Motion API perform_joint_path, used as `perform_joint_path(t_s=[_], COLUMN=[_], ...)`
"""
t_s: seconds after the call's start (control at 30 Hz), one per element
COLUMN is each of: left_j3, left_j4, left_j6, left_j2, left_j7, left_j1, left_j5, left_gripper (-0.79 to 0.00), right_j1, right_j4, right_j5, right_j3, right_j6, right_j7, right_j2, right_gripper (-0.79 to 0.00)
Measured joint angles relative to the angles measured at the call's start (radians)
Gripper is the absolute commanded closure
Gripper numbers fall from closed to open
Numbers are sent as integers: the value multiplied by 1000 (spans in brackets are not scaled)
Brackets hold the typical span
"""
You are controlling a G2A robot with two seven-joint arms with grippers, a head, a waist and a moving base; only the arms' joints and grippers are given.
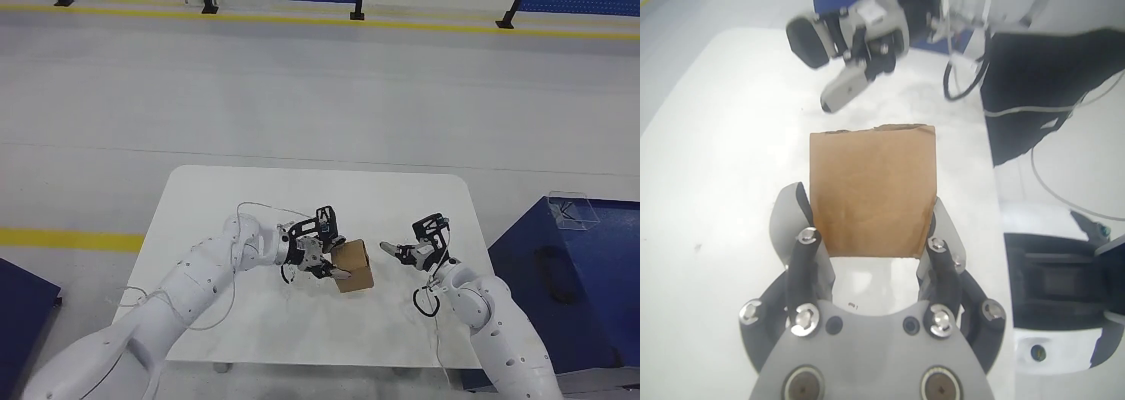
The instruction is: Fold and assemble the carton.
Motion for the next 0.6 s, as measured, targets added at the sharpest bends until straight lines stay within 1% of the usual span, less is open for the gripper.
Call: perform_joint_path(t_s=[0.03,0.07,0.13,0.17,0.2,0.23,0.27,0.33,0.37,0.43,0.47,0.53,0.6], left_j3=[14,33,56,62,64,63,64,79,89,99,101,106,115], left_j4=[-23,-53,-79,-67,-57,-47,-23,-1,6,43,74,127,205], left_j6=[0,0,0,0,0,0,3,49,112,210,263,326,359], left_j2=[15,36,66,84,94,100,104,103,100,91,82,64,38], left_j7=[-34,-97,-241,-363,-463,-560,-679,-811,-878,-967,-1018,-1078,-1110], left_j1=[-3,-7,-20,-32,-39,-43,-43,-50,-59,-65,-64,-64,-69], left_j5=[-89,-223,-445,-605,-724,-845,-1002,-1201,-1296,-1396,-1450,-1498,-1492], left_gripper=[0,0,0,0,0,0,0,0,0,0,0,0,0], right_j1=[0,0,0,0,-2,-3,0,5,7,9,11,12,11], right_j4=[0,0,0,0,0,0,2,4,5,6,7,8,8], right_j5=[0,0,0,0,4,10,20,36,44,52,55,56,56], right_j3=[0,0,0,0,2,4,10,19,22,24,24,24,24], right_j6=[0,0,0,1,3,5,6,11,12,11,10,10,10], right_j7=[0,0,0,0,-1,4,17,28,34,49,57,60,59], right_j2=[0,0,0,0,0,0,1,2,2,3,3,3,3], right_gripper=[-785,-785,-785,-785,-785,-785,-785,-785,-785,-785,-785,-785,-785])
